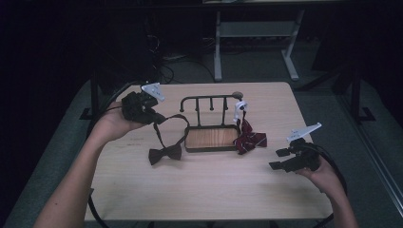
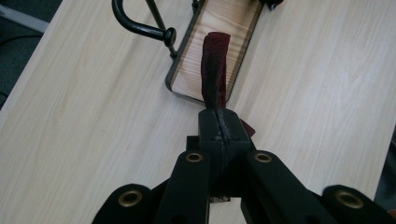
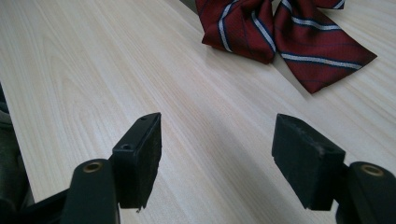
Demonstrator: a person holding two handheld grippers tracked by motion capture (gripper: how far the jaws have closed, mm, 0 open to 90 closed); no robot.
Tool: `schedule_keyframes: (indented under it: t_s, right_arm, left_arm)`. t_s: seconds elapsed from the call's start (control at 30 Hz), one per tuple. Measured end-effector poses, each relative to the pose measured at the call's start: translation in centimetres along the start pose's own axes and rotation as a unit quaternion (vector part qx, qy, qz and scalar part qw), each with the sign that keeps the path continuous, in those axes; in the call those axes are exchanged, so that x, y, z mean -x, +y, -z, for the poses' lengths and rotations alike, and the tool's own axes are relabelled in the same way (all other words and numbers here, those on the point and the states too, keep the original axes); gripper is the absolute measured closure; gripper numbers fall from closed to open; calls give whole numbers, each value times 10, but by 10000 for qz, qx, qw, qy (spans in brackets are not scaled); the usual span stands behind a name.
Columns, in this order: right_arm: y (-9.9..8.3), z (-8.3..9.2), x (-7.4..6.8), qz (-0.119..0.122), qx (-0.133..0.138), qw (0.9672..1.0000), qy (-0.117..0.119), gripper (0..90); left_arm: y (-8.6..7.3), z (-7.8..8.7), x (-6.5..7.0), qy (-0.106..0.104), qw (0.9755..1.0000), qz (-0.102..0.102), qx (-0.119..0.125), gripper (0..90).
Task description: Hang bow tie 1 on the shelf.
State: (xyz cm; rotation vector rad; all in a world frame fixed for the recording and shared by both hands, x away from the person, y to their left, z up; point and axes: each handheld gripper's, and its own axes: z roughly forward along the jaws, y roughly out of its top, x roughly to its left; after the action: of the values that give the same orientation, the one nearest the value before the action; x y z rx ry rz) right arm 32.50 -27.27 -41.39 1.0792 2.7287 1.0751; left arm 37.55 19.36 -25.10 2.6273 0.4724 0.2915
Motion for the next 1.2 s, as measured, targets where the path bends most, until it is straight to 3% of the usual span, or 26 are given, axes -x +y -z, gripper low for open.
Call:
schedule_keyframes:
  t_s: [0.67,1.2]
  right_arm:
    - [1,-1,-2,46,-31,10000,-20,330]
    - [1,3,-3,76,26,10000,-23,330]
  left_arm:
    - [15,4,-15,67,10000,23,4,900]
    - [18,-7,-41,88,9990,414,-137,900]
